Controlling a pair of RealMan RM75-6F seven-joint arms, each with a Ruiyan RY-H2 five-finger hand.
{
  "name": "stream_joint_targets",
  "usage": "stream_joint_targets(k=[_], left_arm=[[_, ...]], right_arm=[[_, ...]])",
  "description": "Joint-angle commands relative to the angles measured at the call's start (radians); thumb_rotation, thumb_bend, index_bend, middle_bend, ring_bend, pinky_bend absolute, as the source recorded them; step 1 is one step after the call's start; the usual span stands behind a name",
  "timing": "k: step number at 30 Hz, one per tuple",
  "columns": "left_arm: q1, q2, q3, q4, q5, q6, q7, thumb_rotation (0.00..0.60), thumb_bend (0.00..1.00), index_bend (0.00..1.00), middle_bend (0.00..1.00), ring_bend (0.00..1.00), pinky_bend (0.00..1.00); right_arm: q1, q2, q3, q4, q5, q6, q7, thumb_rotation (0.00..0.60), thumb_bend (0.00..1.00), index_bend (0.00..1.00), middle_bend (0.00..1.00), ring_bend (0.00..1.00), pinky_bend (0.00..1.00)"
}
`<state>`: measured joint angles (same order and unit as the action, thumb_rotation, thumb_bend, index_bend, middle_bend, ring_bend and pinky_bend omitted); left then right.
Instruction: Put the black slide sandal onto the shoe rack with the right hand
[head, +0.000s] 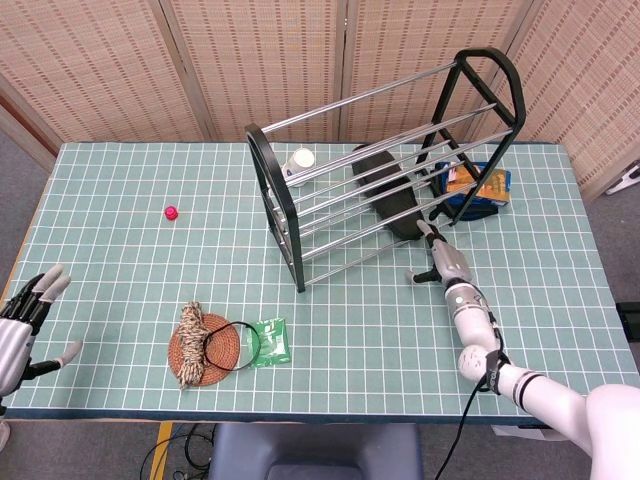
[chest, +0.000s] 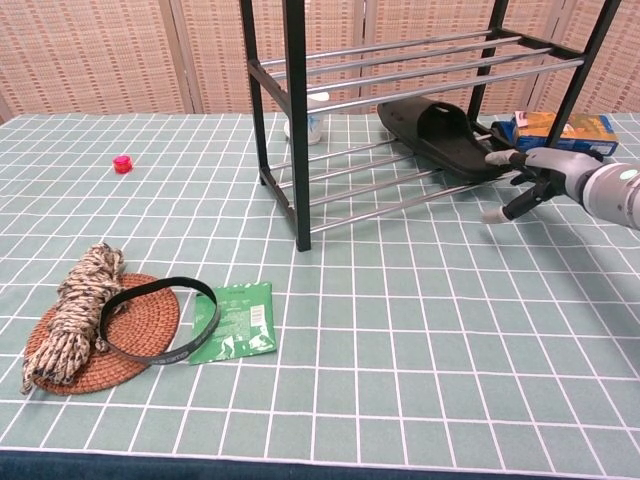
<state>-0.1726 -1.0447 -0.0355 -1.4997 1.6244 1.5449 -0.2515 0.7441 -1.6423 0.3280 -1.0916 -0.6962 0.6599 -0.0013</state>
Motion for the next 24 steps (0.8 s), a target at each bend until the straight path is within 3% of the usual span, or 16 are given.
stream_joint_targets(k=[1,10,24], left_arm=[[0.0,-0.002,-0.001,0.001,-0.001,0.001,0.003,0.6,0.26,0.0,0.02,0.0,0.17],[0.004,-0.005,0.003,-0.005,0.011,0.01,0.018,0.6,0.26,0.0,0.02,0.0,0.17],[-0.023,-0.007,-0.006,0.002,-0.025,-0.055,0.019,0.6,0.26,0.0,0.02,0.0,0.17]], right_arm=[[-0.032,0.053,-0.02,-0.101,-0.008,0.081,-0.044,0.6,0.23,0.0,0.0,0.04,0.22],[-0.118,0.157,-0.065,-0.326,-0.012,0.296,-0.156,0.6,0.23,0.0,0.0,0.04,0.22],[-0.237,0.304,-0.122,-0.534,-0.073,0.571,-0.312,0.6,0.23,0.0,0.0,0.04,0.22]])
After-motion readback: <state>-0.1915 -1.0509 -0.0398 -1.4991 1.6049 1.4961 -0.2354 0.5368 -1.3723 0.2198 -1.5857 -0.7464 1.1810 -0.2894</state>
